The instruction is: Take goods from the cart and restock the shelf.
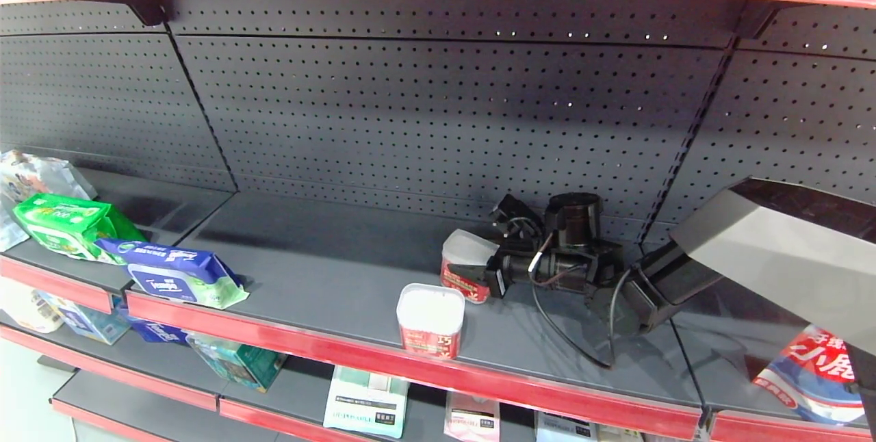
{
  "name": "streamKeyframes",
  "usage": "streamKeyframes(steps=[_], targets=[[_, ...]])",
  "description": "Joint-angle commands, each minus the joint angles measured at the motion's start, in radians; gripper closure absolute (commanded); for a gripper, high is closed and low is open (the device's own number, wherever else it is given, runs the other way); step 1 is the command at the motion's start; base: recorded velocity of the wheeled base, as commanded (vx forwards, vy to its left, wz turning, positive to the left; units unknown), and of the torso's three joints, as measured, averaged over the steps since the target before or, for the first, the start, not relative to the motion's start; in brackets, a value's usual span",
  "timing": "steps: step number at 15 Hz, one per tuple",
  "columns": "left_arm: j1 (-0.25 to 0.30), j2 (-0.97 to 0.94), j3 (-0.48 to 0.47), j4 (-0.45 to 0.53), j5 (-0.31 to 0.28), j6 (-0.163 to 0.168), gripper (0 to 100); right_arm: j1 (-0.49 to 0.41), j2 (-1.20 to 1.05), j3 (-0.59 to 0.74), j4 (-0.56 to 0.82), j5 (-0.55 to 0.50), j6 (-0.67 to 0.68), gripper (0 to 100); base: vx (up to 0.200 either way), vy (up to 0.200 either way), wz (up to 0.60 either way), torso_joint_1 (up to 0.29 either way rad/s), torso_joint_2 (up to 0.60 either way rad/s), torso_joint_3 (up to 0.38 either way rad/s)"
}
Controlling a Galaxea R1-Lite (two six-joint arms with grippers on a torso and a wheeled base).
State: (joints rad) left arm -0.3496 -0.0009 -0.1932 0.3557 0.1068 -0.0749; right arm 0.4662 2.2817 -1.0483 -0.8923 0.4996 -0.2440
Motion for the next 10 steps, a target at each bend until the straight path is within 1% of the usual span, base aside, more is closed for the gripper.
streamKeyframes(steps=[1,9,10], targets=[[0.0,0.001,0.0,0.0,0.001,0.0,0,-0.008,0.012,0.001,0.003,-0.001,-0.011,100,0.0,0.0,0.0,0.0,0.0,0.0],[0.0,0.001,0.0,0.0,0.001,0.0,0,-0.009,0.036,-0.009,-0.002,-0.012,-0.024,100,0.0,0.0,0.0,0.0,0.0,0.0],[0.0,0.001,0.0,0.0,0.001,0.0,0,-0.009,0.036,-0.013,-0.002,-0.012,-0.024,0,0.0,0.0,0.0,0.0,0.0,0.0]])
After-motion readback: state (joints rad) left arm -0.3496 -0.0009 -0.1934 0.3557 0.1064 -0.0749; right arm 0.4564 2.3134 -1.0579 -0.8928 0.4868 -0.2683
